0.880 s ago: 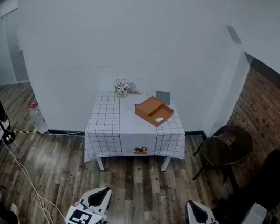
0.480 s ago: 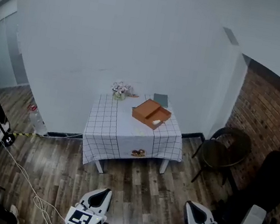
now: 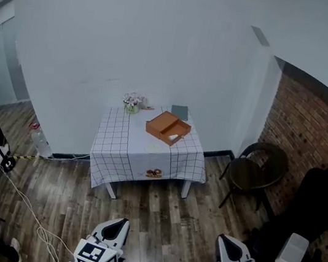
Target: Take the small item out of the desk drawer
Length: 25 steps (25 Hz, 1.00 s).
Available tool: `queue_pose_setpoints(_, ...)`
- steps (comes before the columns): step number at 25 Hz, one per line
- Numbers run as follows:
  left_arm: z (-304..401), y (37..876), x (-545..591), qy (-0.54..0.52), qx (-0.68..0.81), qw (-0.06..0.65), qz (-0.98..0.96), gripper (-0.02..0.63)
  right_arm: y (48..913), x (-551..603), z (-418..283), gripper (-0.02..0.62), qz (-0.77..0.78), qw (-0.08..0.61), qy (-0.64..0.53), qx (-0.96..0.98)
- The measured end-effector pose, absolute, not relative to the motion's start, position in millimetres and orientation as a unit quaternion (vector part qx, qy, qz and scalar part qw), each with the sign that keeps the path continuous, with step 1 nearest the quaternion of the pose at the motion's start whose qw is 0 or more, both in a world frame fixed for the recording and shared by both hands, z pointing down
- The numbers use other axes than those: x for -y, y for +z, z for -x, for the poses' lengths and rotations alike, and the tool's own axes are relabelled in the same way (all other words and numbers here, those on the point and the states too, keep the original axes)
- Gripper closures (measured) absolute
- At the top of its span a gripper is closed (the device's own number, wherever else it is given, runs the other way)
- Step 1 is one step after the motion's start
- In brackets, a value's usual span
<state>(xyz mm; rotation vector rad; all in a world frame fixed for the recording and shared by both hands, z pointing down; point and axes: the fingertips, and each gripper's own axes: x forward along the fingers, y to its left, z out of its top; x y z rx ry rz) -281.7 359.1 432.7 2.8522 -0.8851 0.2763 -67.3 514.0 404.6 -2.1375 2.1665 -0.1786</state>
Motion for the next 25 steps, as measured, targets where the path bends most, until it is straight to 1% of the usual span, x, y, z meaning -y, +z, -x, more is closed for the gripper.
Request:
queue_pose_setpoints(7,254,428,-389,0.086,0.276,0.064,-0.955,0.596,416,-552,43,0.591,0.709,0.039,-0.074,-0.700)
queue_pose_setpoints(13,242,439,-382,0.093,0.272,0.066,-0.955,0.597,438,-540,35,0.591,0.706,0.043,-0.107,-0.698)
queue_pose_setpoints(18,235,449,-345,0.093,0.276,0.072,-0.954,0.596,447,-504,31,0.591,0.698,0.041,-0.120,-0.705)
queue_pose_setpoints(25,205,472,-245,0.091,0.275,0.097,-0.952,0.596,458,-411,1,0.591,0.701,0.019,-0.134,-0.700)
